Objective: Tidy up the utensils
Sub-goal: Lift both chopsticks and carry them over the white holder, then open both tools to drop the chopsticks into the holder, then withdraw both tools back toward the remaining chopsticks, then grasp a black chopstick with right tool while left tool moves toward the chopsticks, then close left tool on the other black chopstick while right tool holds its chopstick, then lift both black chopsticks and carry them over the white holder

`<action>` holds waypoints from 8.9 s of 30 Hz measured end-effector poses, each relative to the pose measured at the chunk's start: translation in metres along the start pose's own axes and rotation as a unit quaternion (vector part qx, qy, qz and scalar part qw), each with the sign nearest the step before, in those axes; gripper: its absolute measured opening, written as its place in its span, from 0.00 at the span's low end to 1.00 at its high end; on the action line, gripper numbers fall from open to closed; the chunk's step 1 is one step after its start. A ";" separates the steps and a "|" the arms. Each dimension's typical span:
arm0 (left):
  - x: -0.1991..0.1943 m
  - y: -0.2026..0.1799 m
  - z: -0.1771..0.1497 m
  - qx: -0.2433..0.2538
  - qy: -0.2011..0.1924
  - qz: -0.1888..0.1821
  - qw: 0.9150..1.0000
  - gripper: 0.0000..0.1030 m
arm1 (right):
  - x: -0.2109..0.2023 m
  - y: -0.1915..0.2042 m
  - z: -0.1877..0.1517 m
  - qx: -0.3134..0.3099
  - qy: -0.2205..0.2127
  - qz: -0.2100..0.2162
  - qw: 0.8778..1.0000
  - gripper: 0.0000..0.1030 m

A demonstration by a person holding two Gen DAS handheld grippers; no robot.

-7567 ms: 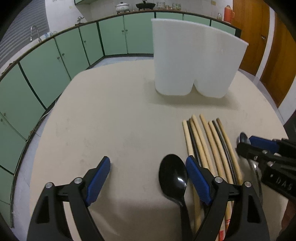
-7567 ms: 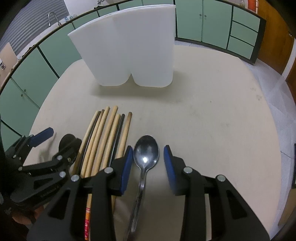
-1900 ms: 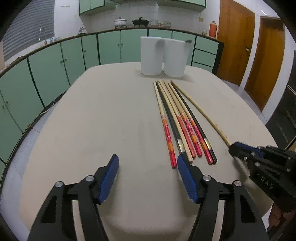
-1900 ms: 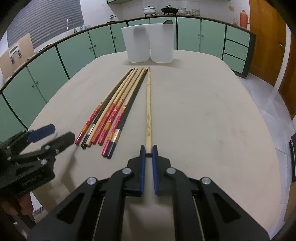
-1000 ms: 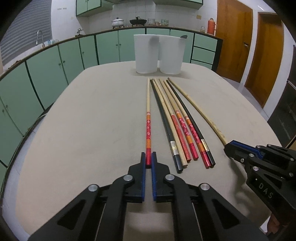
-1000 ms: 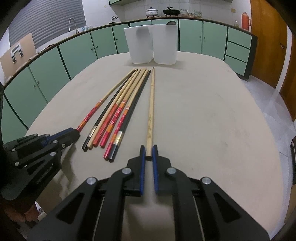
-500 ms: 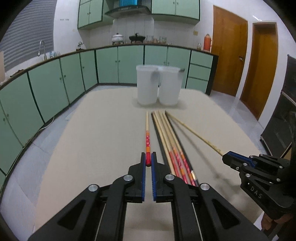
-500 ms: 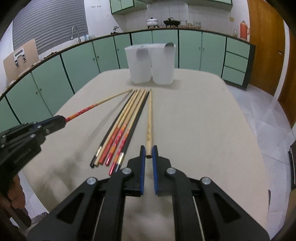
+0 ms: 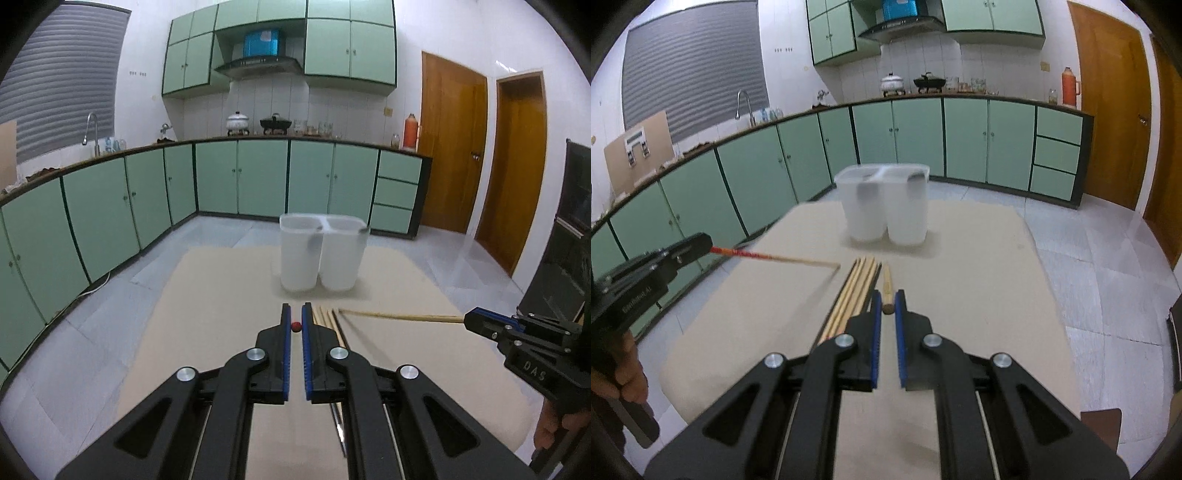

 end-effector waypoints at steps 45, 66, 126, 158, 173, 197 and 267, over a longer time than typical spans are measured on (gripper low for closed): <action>0.020 -0.007 0.190 0.012 -0.133 -0.048 0.990 0.05 | -0.016 -0.006 0.224 -0.082 -0.035 0.050 0.995 0.06; 0.154 -0.036 0.218 -0.009 -0.118 -0.021 0.993 0.05 | 0.083 -0.065 0.247 -0.051 -0.017 0.027 0.998 0.06; 0.044 0.010 -0.098 0.015 0.077 0.024 0.997 0.62 | 0.056 0.024 -0.101 0.001 0.084 -0.006 0.996 0.50; 0.044 -0.010 -0.111 0.024 0.108 -0.004 0.994 0.60 | 0.067 0.019 -0.111 0.009 0.116 0.009 0.993 0.06; 0.047 -0.037 -0.131 0.030 0.151 -0.016 0.988 0.51 | 0.045 -0.017 -0.108 0.057 0.085 -0.018 0.995 0.06; 0.055 -0.027 -0.131 0.023 0.151 0.017 0.988 0.36 | 0.054 -0.014 -0.113 0.054 0.094 -0.015 0.994 0.08; -0.008 -0.001 0.052 0.014 -0.053 -0.046 0.997 0.06 | -0.031 -0.009 0.089 -0.005 -0.017 0.054 0.998 0.06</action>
Point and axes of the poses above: each gripper's, at about its wrist camera, not at the fingertips, and x roughly the way its jaws point, y to its left, z to its top, the point moved 1 cm from there along x, roughly the way its jaws point, and after that the axes turned 13 degrees about z, right-handed, at the moved point
